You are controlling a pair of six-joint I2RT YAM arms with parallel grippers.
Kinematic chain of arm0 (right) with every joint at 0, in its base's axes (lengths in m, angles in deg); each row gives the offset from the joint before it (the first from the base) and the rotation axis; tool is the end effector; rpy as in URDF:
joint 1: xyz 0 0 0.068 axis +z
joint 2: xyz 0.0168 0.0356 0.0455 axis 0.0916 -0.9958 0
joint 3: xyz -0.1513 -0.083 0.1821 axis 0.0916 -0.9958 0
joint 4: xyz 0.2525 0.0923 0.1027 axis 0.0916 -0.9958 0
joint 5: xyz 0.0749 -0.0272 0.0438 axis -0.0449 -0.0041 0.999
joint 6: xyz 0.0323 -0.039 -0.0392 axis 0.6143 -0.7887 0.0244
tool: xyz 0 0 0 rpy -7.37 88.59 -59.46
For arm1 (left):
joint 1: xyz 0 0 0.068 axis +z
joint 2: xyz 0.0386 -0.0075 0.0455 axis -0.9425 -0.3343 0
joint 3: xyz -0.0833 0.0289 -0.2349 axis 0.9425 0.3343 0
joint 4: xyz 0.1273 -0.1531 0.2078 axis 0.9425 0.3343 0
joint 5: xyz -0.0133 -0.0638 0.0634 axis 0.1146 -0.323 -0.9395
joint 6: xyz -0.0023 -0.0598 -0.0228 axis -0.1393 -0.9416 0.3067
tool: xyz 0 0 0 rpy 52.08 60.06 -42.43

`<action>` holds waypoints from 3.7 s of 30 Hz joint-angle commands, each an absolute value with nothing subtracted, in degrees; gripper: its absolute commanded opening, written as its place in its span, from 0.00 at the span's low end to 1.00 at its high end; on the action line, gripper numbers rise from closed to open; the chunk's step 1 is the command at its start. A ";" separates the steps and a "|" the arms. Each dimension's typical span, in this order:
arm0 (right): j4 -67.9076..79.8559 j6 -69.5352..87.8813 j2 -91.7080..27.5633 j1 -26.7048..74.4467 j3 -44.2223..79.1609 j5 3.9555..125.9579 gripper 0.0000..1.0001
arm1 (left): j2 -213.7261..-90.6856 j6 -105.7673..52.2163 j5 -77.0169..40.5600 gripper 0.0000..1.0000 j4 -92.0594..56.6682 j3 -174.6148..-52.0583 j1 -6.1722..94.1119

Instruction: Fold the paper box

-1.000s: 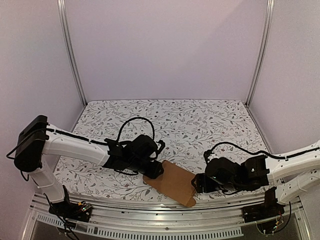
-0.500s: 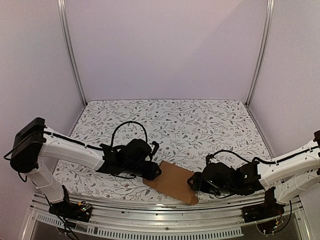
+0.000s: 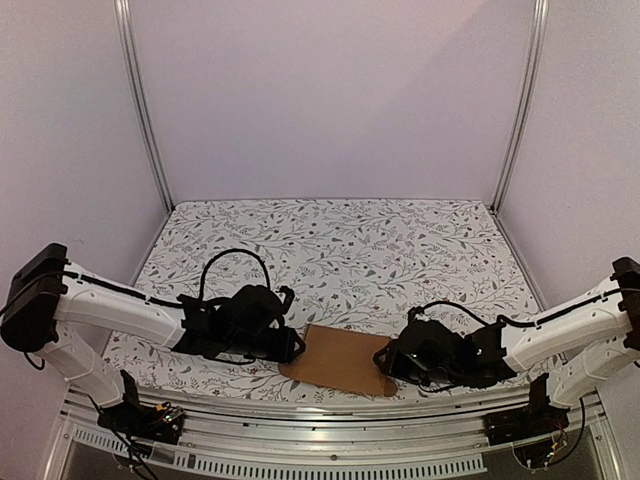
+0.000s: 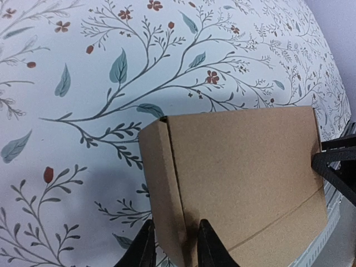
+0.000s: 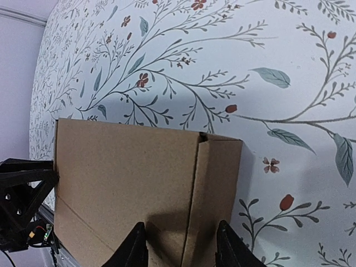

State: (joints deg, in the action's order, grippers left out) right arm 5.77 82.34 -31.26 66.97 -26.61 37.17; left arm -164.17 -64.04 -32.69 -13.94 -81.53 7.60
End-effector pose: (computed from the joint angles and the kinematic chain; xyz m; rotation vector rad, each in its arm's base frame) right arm 0.1026 0.2640 0.0941 0.3361 2.5098 0.7967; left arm 0.1508 -0.2828 0.1032 0.2603 2.5446 -0.7206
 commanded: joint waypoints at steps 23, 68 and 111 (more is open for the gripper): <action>13.84 66.77 -38.56 60.64 -25.56 48.01 0.00 | -145.92 -68.41 -28.24 0.62 -11.56 -70.45 13.20; 14.83 69.45 -36.48 60.44 -35.01 46.60 0.00 | -166.50 -88.31 -11.03 0.78 -61.76 -55.86 16.22; -7.23 6.27 -0.24 61.45 -23.27 53.99 0.77 | -125.32 -83.12 4.43 0.29 -27.74 -56.70 30.26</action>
State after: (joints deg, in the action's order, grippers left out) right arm -1.99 23.51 -1.69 60.74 -26.09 50.53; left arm -130.71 -85.21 -1.43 -37.28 -55.14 27.23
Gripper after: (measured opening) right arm 0.735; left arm 0.474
